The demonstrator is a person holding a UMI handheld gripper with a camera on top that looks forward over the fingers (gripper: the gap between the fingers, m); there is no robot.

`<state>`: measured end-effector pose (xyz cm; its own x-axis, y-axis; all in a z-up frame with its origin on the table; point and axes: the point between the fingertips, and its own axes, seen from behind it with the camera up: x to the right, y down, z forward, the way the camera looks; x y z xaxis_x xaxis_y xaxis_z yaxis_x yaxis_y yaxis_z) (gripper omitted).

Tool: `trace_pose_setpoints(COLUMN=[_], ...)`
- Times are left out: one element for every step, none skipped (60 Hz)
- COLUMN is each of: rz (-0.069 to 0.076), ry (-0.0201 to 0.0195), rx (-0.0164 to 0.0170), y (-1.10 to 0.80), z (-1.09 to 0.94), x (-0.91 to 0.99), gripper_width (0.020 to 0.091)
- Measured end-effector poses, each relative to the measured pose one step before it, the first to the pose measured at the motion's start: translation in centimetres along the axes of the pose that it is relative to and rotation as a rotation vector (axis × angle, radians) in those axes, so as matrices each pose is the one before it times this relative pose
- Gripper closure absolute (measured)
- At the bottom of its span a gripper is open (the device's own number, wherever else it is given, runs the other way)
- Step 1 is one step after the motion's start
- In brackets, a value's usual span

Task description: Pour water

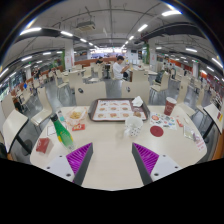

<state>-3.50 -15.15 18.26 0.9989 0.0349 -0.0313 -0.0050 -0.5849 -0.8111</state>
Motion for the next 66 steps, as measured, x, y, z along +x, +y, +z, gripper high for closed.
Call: trace_pose_setpoints(rz=[-0.0008,0.0002,0.0012,0.0015,0.0021,0.0032,0.0017,0.0010,-0.0010,-0.0034,-0.0046,-0.0040,-0.0018,-0.0019,-0.0018,-0.0020,-0.0018,-0.0018,-0.0001,-0.0003,-0.0015,-0.0021,-0.0020,-0.0020,-0.0018,0.0002,-0.0028,-0.0028,-0.0029,-0.0069,-0.0098,-0.0105,-0.0107,-0.0101,-0.0084,-0.0087,-0.0058,-0.0026,-0.0005,0.0008,0.0016,0.0008,-0.0008,-0.0027,-0.0048,-0.0065,-0.0068,-0.0061,-0.0050,-0.0043,-0.0029,-0.0019,-0.0016,-0.0023,-0.0030,-0.0039,-0.0050,-0.0047,-0.0054,-0.0059,-0.0065,-0.0063,-0.0056,-0.0057,-0.0034,-0.0007], ry=[-0.00093,-0.00091,-0.00064,-0.00102,-0.00156,-0.00464,-0.00103,-0.00354,-0.00283,-0.00145,-0.00001,0.00163,0.00022,0.00289,0.00201,-0.00062,-0.00298,-0.00072,-0.00119,-0.00041,-0.00089,-0.00071,-0.00073,-0.00214,-0.00526,-0.01164,-0.01260,-0.02322,-0.03421,-0.03459,-0.02886,-0.01726,-0.00414,0.00202,0.00349,0.00445,-0.00143,-0.00574,-0.00864,-0.01068,-0.01036,-0.00813,-0.00679,-0.00630,-0.00490,-0.00332,-0.00205,-0.00160,-0.00127,0.00064,0.00159,0.00058,-0.00024,-0.00022,0.00090,0.00221,0.00472,0.00675,0.00748,0.00809,0.00934,0.01156,0.01340,0.01305,0.01425,0.01043], rx=[-0.00090,-0.00288,-0.00296,-0.00293,-0.00324,-0.00301,-0.00070,-0.00213,-0.00276,-0.00280,-0.00186,0.00026,-0.00035,0.00087,0.00015,0.00006,-0.00012,0.00022,0.00128,0.00205,0.00219,0.00090,0.00020,0.00228,0.00456,0.00360,0.00349,0.00720,0.01305,0.01684,0.01785,0.01536,0.00913,0.00546,0.00407,0.00220,0.00454,0.00609,0.00758,0.00949,0.01261,0.01108,0.01079,0.01066,0.01061,0.01070,0.01028,0.00954,0.00766,0.00603,0.00614,0.00672,0.00669,0.00754,0.00974,0.01028,0.00842,0.00670,0.00681,0.00755,0.00843,0.01005,0.01171,0.01069,0.00909,0.00721], y=[0.159,0.081,0.101,0.071,0.063,0.038,0.093,0.089,0.086,0.069,0.035,-0.004,-0.122,0.002,0.012,0.009,0.007,-0.059,0.011,-0.034,-0.001,0.028,0.060,0.001,-0.047,0.022,0.084,0.056,-0.061,-0.068,-0.052,0.059,0.174,0.237,0.237,0.187,0.202,0.169,0.138,0.103,0.332,0.021,0.032,0.025,0.009,-0.003,0.039,0.045,0.068,0.111,0.075,0.058,0.043,-0.001,-0.036,-0.063,-0.026,-0.041,-0.008,-0.079,-0.111,-0.171,-0.208,-0.106,-0.107,-0.178], z=[0.598,0.022,0.110,0.103,0.181,-0.484,0.297,0.109,0.057,0.034,0.044,0.008,-0.413,0.008,0.017,-0.036,-0.080,-0.349,-0.037,-0.025,0.000,0.015,0.008,0.061,0.043,0.295,-0.106,0.117,0.196,0.125,0.137,0.161,0.214,0.242,0.583,0.125,0.321,0.344,0.395,0.425,0.755,0.489,0.538,0.582,0.605,0.605,0.665,0.675,0.681,0.687,0.666,0.661,0.661,0.663,0.636,0.609,0.624,0.625,0.623,0.613,0.595,0.561,0.524,0.768,0.491,0.241], x=[0.239,-0.023,-0.076,-0.118,-0.152,-0.124,-0.531,-0.177,-0.128,-0.073,-0.037,0.010,0.233,-0.015,-0.015,-0.109,-0.162,-0.223,-0.085,-0.060,-0.067,-0.050,-0.051,-0.074,-0.148,0.166,-0.476,-0.578,-0.628,-0.833,-0.708,-0.485,-0.233,-0.175,-0.314,-0.254,-0.380,-0.517,-0.647,-0.697,-0.545,-0.704,-0.660,-0.657,-0.643,-0.606,-0.552,-0.578,-0.541,-0.472,-0.480,-0.461,-0.483,-0.439,-0.426,-0.403,-0.276,-0.315,-0.133,-0.110,-0.033,0.034,0.079,0.246,0.102,-0.083], gripper_width=[0.0287,0.0288,0.0287,0.0289,0.0289,0.0290,0.0290,0.0287,0.0291,0.0291,0.0290,0.0292,0.0294,0.0290,0.0292,0.0293,0.0295,0.0294,0.0292,0.0292,0.0292,0.0293,0.0291,0.0291,0.0292,0.0292,0.0291,0.0292,0.0290,0.0292,0.0291,0.0292,0.0291,0.0293,0.0290,0.0294,0.0295,0.0294,0.0294,0.0297,0.0293,0.0292,0.0292,0.0293,0.0292,0.0296,0.0294,0.0293,0.0296,0.0293,0.0294,0.0296,0.0290,0.0290,0.0292,0.0291,0.0294,0.0297,0.0297,0.0298,0.0302,0.0299,0.0301,0.0301,0.0299,0.0302])
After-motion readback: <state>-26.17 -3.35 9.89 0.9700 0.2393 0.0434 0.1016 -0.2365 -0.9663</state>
